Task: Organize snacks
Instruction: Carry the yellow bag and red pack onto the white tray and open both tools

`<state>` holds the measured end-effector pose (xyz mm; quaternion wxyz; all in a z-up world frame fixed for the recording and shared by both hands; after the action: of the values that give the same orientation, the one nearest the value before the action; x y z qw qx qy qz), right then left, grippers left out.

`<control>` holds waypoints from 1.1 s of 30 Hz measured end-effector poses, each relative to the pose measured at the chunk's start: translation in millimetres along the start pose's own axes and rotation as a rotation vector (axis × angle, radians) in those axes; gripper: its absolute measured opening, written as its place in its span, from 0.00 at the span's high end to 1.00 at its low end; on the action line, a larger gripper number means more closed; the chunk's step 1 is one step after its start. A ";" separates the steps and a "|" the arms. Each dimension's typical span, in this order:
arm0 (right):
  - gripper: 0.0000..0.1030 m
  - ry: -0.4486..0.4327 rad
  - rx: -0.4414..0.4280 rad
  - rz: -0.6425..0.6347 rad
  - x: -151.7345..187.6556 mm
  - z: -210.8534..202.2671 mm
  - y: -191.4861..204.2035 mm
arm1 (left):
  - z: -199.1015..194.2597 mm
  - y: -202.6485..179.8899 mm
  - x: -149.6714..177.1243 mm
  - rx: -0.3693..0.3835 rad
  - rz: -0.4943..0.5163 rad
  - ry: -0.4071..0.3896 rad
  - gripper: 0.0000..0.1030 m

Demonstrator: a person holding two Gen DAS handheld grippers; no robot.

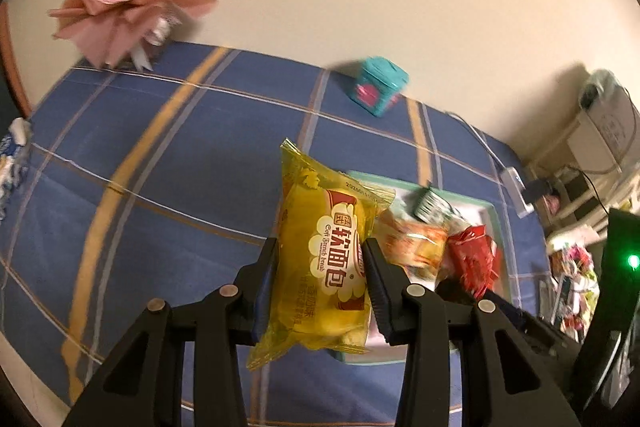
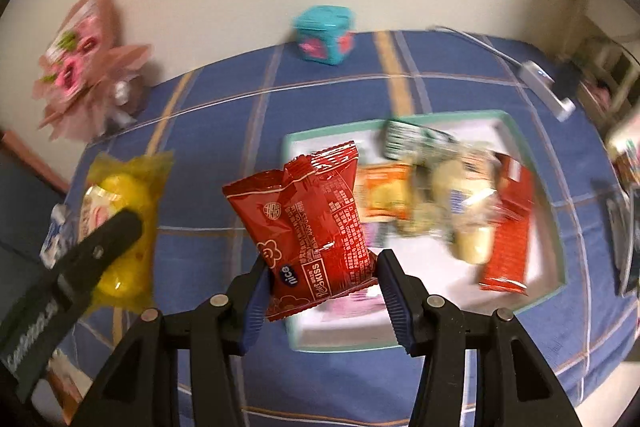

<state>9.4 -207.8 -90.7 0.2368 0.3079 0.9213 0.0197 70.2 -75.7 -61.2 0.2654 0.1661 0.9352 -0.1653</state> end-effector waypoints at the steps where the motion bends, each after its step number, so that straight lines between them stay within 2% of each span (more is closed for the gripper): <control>1: 0.47 -0.001 0.015 0.020 -2.0 -0.2 -11.0 | 3.2 -8.1 2.2 0.007 0.015 0.009 0.58; 4: 0.47 -0.015 0.051 0.083 -9.4 -3.7 -44.6 | 9.8 -30.6 7.7 0.017 0.063 0.028 0.58; 9: 0.47 -0.020 0.051 0.187 -16.5 -9.8 -89.2 | 18.6 -73.2 21.3 0.074 0.136 0.060 0.58; 14: 0.46 -0.032 0.073 0.224 -19.4 -18.1 -113.3 | 29.1 -107.4 38.3 0.098 0.194 0.091 0.58; 21: 0.46 -0.014 0.072 0.230 -16.2 -12.6 -121.5 | 47.4 -117.4 50.6 0.099 0.201 0.134 0.58; 28: 0.46 0.109 0.063 0.233 5.5 28.2 -117.8 | 80.4 -112.5 71.4 0.080 0.181 0.220 0.59; 33: 0.46 0.145 0.083 0.259 13.3 37.7 -126.7 | 88.5 -114.8 78.6 0.103 0.168 0.253 0.58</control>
<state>-53.6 -306.9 -152.9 0.1523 0.4313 0.8886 0.0342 0.4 -195.5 -150.4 0.1494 0.2764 0.9344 -0.1681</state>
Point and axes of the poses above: each gripper's, at about its wrist camera, not at the fingertips, and z roughly the way its jaws point, y to its left, x to its underside, the point moved 10 cm from there along z, roughly the way its jaws point, and after that the axes turned 6 degrees about z, right-handed, at the moved point
